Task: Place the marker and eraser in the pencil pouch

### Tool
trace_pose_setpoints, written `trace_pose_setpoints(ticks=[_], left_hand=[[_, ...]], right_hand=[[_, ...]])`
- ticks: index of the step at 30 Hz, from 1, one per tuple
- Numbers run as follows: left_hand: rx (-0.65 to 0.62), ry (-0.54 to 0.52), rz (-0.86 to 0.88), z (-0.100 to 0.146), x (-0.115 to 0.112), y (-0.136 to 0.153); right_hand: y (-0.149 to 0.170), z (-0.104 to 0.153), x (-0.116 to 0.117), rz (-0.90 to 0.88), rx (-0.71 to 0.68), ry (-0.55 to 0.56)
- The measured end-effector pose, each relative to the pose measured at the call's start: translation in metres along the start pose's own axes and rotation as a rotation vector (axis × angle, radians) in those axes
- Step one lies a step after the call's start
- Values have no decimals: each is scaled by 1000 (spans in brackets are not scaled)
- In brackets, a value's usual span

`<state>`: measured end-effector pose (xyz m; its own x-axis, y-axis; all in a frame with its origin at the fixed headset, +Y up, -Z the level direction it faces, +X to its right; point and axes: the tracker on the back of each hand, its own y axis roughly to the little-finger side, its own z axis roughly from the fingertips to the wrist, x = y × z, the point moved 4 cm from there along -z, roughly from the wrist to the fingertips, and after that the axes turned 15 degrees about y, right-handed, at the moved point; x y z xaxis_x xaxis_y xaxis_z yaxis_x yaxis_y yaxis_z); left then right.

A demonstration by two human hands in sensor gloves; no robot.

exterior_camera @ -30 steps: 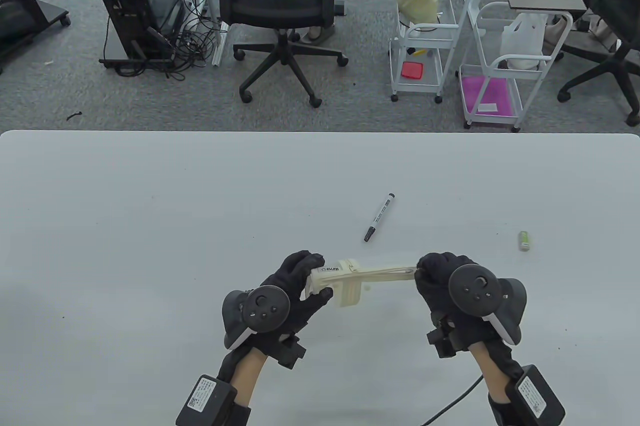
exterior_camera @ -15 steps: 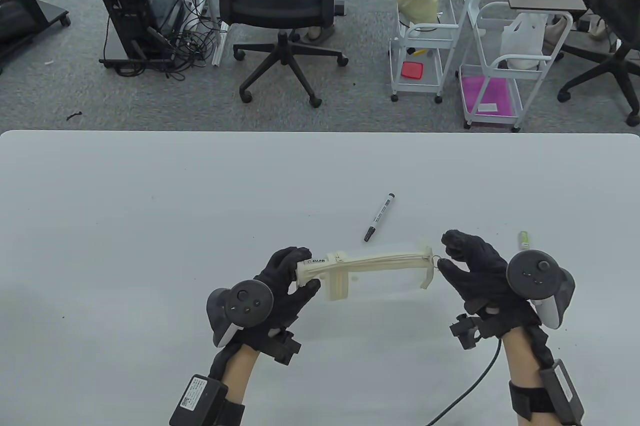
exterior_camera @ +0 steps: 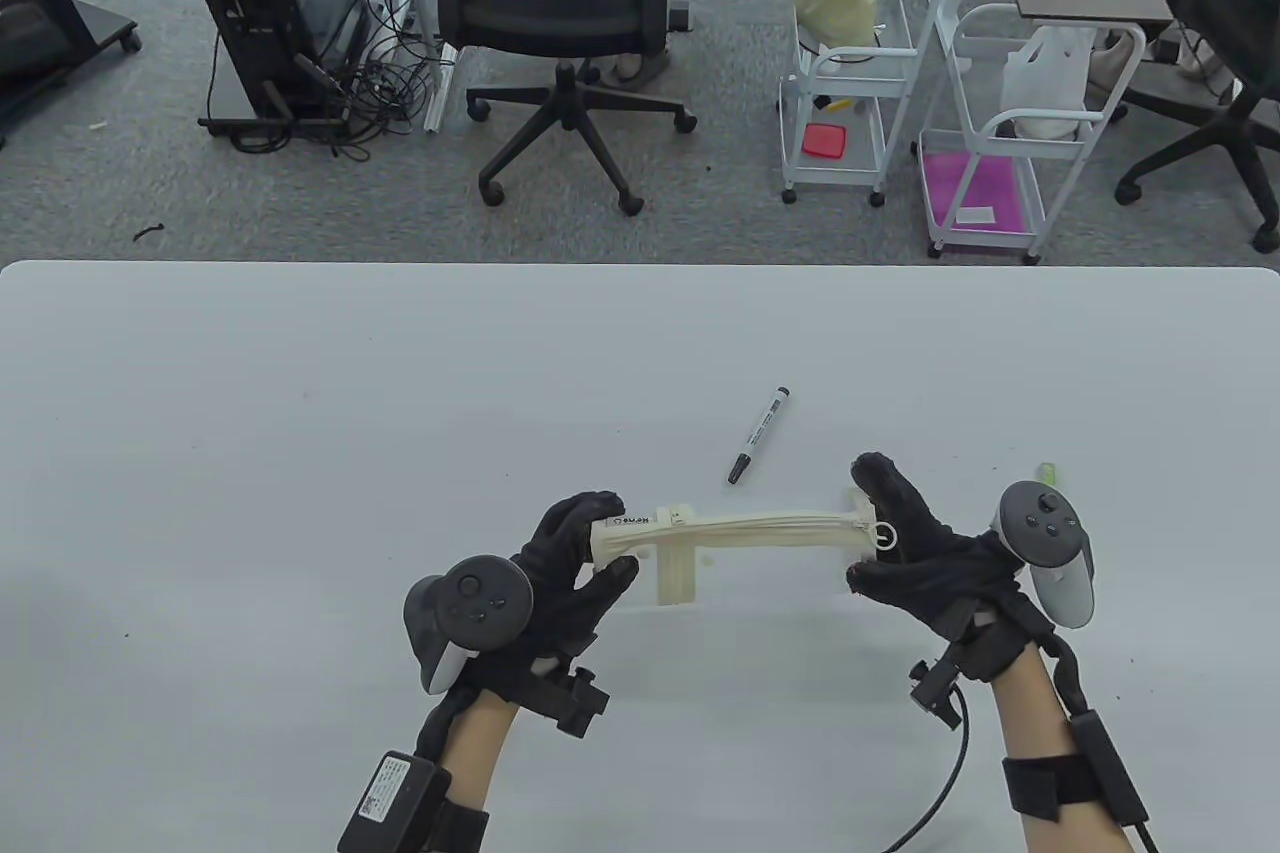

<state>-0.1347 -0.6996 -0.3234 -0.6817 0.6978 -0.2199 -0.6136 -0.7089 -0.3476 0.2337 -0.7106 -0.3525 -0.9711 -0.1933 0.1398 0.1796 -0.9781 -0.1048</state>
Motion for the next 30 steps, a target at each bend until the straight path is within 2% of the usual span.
trace_pose_setpoints(ticks=[2,9,14,18,21,24,30], left_hand=[[1,-13,14,1,2,3],[-23,18,96,0,1,6],[-42,36,79,-1,0,3],[-8,83,-38,-11,-7,4],[79,146,-197,-35,-14,8],[191,212,-373,-73,-27,8],[316,297,-498,-140,-55,-4]], right_hand=[[-4,0,2,-61,-7,27],[-9,1,-1,-73,-18,104],[-6,1,-27,-125,-7,171],[-4,3,-48,-207,-2,219],[-7,6,-60,-226,-11,228],[-11,9,-71,-253,-29,234],[-11,15,-87,-283,-36,251]])
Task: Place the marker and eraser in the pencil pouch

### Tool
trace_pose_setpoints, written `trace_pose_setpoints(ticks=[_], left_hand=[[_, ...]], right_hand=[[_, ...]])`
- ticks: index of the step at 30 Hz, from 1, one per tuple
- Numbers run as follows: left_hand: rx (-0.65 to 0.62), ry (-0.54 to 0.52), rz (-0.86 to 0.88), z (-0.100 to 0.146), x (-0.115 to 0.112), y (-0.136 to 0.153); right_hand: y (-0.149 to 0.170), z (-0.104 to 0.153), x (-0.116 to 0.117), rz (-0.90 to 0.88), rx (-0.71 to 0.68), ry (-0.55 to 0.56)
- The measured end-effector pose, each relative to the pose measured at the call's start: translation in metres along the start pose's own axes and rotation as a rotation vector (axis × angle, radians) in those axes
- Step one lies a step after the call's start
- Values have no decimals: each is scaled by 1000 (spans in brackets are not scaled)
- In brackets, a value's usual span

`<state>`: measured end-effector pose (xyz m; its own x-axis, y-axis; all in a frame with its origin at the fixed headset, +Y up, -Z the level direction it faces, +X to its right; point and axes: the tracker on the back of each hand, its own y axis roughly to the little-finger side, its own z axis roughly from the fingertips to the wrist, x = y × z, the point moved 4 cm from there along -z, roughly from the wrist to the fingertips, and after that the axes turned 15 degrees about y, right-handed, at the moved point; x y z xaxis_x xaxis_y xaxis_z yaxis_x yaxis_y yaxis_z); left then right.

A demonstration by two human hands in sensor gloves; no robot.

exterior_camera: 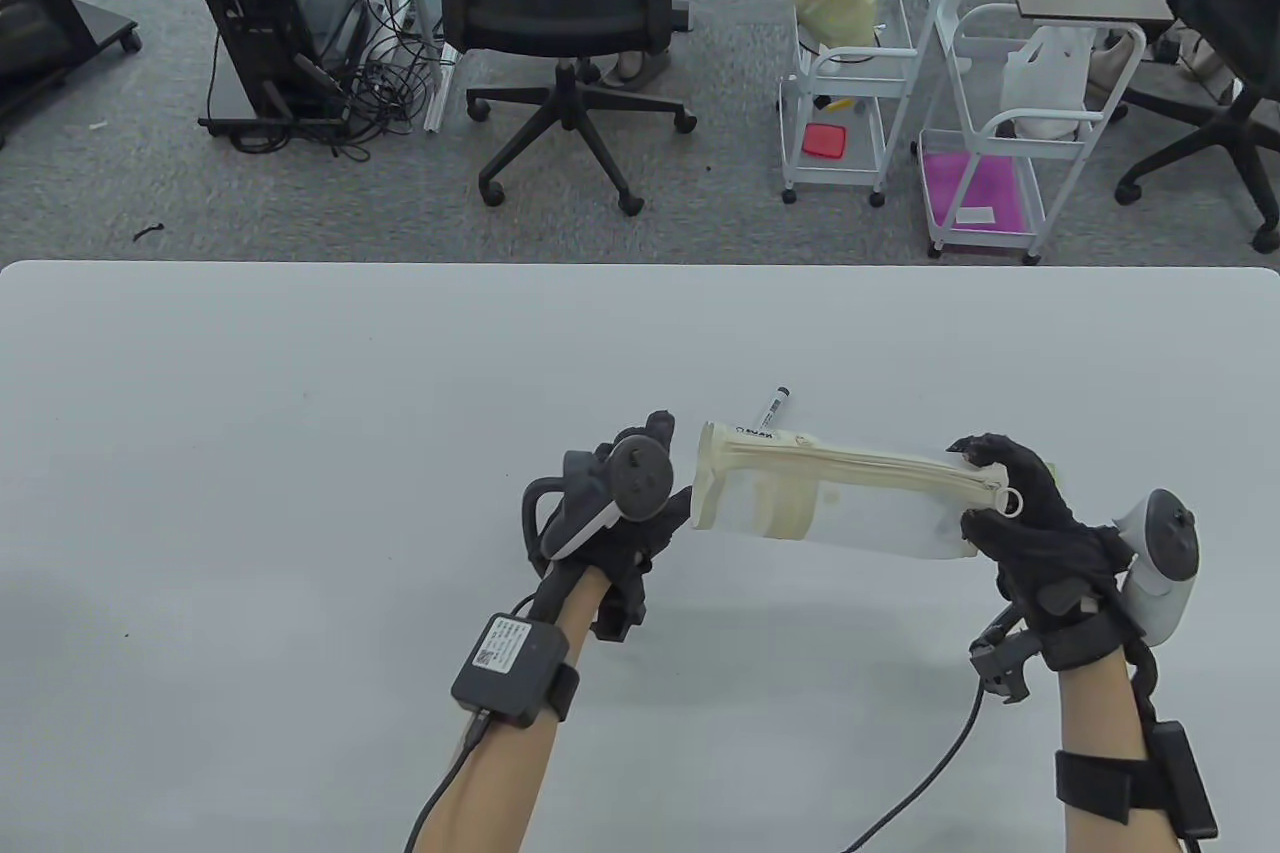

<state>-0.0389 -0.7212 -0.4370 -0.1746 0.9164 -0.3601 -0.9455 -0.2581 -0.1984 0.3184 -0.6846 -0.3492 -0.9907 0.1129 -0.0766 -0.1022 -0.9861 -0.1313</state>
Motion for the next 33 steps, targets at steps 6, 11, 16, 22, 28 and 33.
trace_pose_setpoints(ticks=[6,11,16,22,28,33], left_hand=[[62,1,-136,-45,-2,-32],[120,78,-121,-73,-24,-40],[169,107,-151,-88,-35,-48],[194,96,-284,-95,-39,-59],[144,108,-373,-91,-42,-58],[97,108,-378,-75,-36,-45]], right_hand=[[3,-1,-12,-23,12,31],[1,-1,-19,-20,7,43],[1,-1,-21,-14,9,54],[2,1,-22,1,17,63],[5,2,-24,21,26,82],[9,1,-26,11,40,78]])
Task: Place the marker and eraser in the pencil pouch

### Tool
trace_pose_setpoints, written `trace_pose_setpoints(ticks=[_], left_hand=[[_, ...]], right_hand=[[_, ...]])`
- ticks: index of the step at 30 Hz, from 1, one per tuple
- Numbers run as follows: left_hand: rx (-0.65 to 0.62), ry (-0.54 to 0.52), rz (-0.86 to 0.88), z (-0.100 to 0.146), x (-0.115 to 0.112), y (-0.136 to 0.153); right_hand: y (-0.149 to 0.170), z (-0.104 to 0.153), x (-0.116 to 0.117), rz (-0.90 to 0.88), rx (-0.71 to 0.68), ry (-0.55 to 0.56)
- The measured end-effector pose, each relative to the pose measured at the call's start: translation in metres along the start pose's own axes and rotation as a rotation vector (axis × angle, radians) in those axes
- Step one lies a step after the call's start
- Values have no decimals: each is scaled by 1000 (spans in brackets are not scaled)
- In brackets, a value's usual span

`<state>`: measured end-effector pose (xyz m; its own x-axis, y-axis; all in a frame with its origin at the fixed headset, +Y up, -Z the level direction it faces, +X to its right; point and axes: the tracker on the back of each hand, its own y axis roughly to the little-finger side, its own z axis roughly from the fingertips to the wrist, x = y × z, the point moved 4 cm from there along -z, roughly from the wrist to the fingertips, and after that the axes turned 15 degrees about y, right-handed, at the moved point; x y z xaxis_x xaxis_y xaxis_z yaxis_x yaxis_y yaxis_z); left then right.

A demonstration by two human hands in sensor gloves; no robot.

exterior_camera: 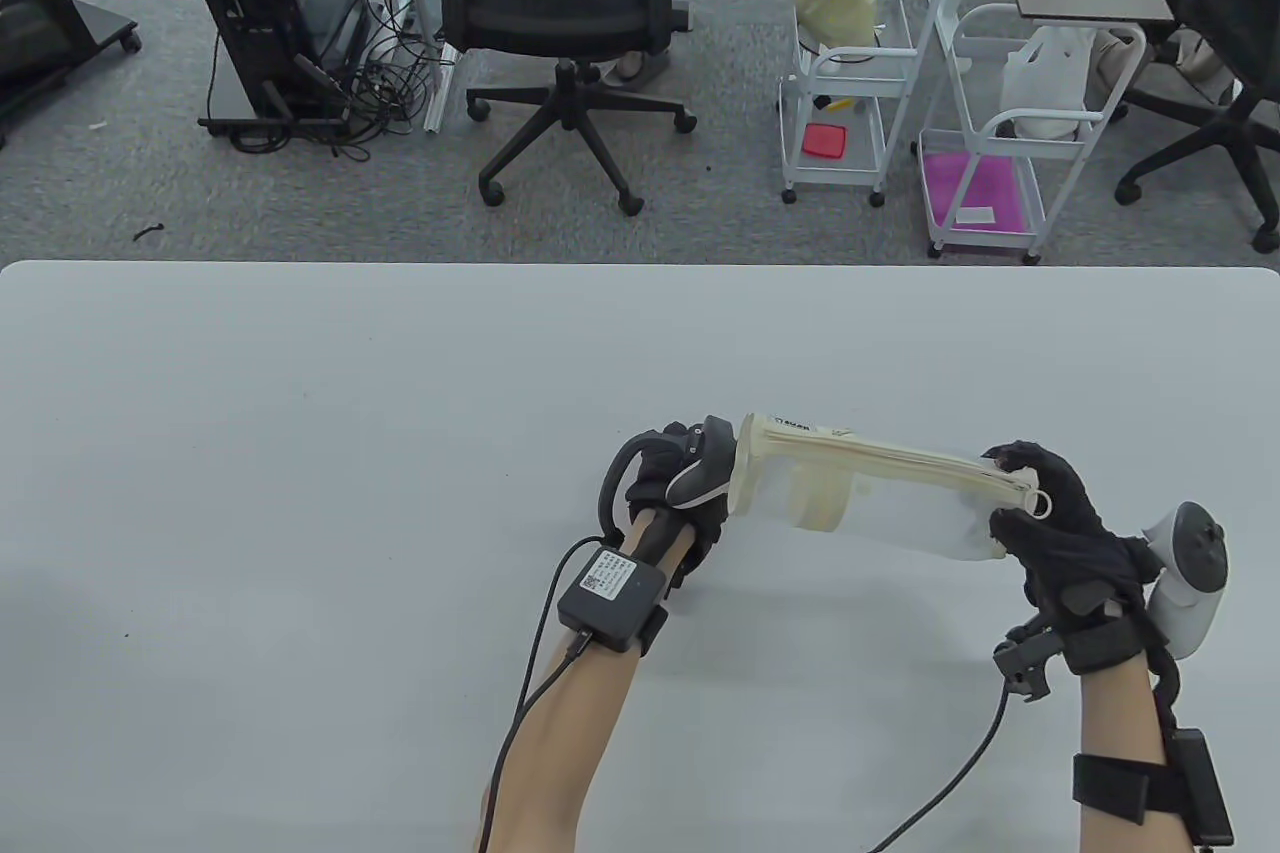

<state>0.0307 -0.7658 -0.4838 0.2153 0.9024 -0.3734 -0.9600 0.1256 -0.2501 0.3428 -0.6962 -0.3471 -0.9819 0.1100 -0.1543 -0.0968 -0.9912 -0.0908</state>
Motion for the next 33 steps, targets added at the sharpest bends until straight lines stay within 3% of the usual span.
trace_pose_setpoints(ticks=[3,9,13,17,21,25,33], left_hand=[[0,-29,57,17,7,22],[52,-154,110,79,29,87],[63,-262,230,125,51,127],[11,-393,339,177,82,149],[-77,-489,379,219,109,145],[-172,-515,331,243,130,120],[-294,-403,214,244,140,58]], right_hand=[[1,0,0,2,5,-6],[6,-2,2,12,22,-25],[10,-3,4,34,33,-33],[13,-3,8,41,42,-44],[14,-3,12,50,43,-59],[14,-3,14,56,42,-65],[15,-4,12,62,45,-67]])
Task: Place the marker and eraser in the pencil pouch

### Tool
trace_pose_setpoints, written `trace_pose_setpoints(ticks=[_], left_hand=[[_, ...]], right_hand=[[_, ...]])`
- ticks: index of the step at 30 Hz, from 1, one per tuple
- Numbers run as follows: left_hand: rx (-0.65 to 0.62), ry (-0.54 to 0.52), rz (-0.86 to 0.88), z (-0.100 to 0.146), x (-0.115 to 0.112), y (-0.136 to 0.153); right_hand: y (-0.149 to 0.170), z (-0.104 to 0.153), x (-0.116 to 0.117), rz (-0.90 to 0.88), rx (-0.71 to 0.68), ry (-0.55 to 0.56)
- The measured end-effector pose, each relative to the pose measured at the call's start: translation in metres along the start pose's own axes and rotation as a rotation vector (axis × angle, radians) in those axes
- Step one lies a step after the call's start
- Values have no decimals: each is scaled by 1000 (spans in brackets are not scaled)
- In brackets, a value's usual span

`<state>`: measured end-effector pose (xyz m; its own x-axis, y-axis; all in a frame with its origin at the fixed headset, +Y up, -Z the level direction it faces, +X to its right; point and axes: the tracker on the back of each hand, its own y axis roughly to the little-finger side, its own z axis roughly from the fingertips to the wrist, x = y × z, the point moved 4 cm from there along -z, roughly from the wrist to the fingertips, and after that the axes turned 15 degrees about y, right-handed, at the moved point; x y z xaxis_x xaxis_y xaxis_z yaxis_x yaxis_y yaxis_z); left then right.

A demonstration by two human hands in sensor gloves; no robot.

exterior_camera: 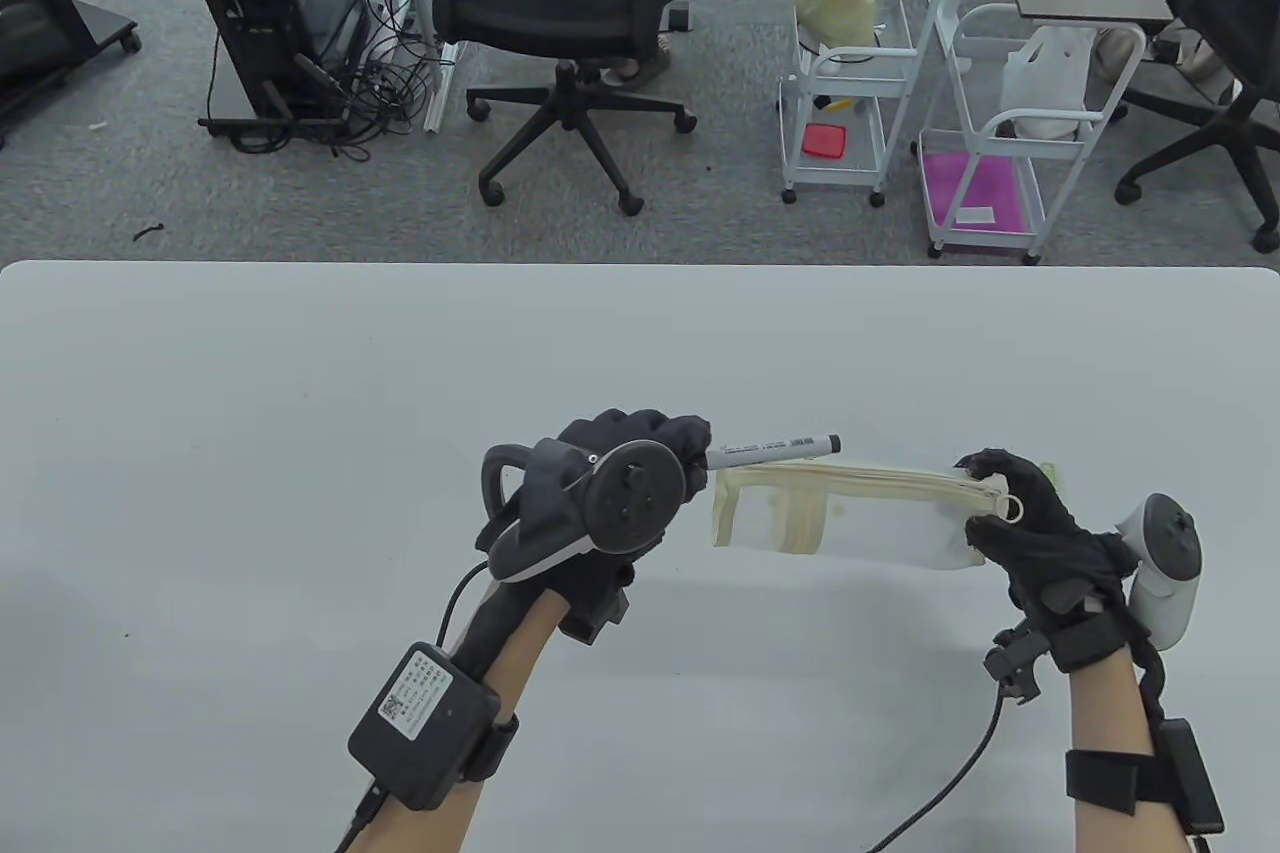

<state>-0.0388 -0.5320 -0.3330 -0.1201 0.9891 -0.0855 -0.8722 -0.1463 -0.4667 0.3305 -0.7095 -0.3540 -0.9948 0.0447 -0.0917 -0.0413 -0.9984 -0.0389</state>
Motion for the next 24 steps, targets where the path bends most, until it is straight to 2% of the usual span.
trace_pose_setpoints(ticks=[7,24], left_hand=[[10,63,-137,-14,-18,-20],[29,-93,-402,-18,-20,-64]], right_hand=[[0,0,2,11,-7,-23],[2,-1,9,69,-22,-23]])
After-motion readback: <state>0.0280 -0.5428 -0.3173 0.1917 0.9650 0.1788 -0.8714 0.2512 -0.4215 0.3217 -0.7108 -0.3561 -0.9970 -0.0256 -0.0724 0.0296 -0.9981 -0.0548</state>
